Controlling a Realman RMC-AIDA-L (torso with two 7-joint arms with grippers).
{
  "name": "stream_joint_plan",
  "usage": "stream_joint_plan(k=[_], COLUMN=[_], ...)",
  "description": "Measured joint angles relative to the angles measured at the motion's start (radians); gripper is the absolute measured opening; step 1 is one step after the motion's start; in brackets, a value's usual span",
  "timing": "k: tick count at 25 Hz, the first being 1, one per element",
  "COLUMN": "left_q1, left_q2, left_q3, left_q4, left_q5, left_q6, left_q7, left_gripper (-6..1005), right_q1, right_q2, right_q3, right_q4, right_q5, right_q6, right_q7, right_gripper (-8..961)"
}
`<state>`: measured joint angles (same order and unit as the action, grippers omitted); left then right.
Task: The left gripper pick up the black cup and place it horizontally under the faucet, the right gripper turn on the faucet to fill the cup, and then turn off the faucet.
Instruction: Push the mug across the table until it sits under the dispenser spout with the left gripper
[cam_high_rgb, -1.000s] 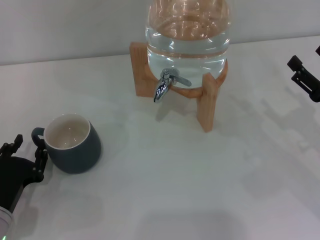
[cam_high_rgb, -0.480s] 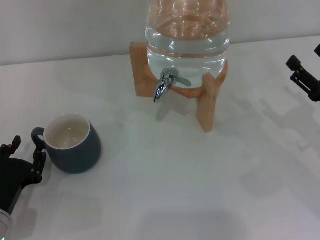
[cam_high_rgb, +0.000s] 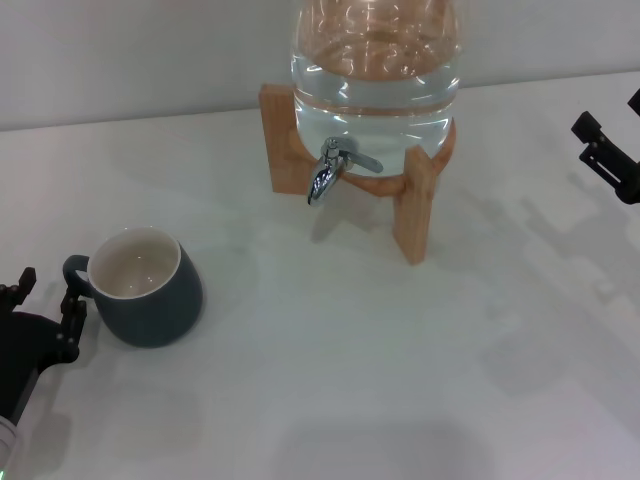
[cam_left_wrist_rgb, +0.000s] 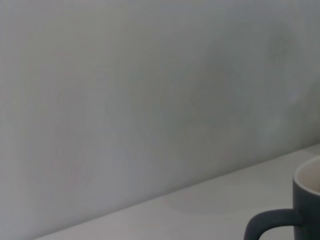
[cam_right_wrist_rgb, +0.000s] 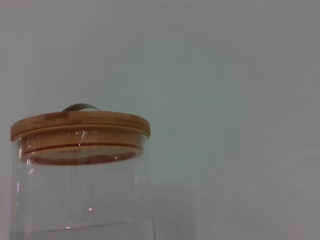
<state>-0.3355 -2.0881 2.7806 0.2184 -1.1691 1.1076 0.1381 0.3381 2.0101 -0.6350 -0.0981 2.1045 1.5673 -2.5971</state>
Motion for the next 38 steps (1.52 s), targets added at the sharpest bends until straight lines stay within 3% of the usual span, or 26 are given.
stream_joint_plan(k=[34,38], left_q1=[-0.031,-0.032], left_q2=[0.003,0.003], left_q3=[0.001,0.002], left_q4=[-0.005,-0.006], left_q5=[0.003,0.005], left_q6=[-0.010,-0.011], left_q7=[0.003,0.003], left_gripper=[473,431], right_q1=[0.015,0.015], right_q2=[0.001,0.001], right_q3=[-0.002,-0.002], right_q4=[-0.003,-0.003], right_q5=[0.000,0.000], right_q6=[-0.009,-0.009], right_q7=[0.000,0.000], right_gripper=[860,860])
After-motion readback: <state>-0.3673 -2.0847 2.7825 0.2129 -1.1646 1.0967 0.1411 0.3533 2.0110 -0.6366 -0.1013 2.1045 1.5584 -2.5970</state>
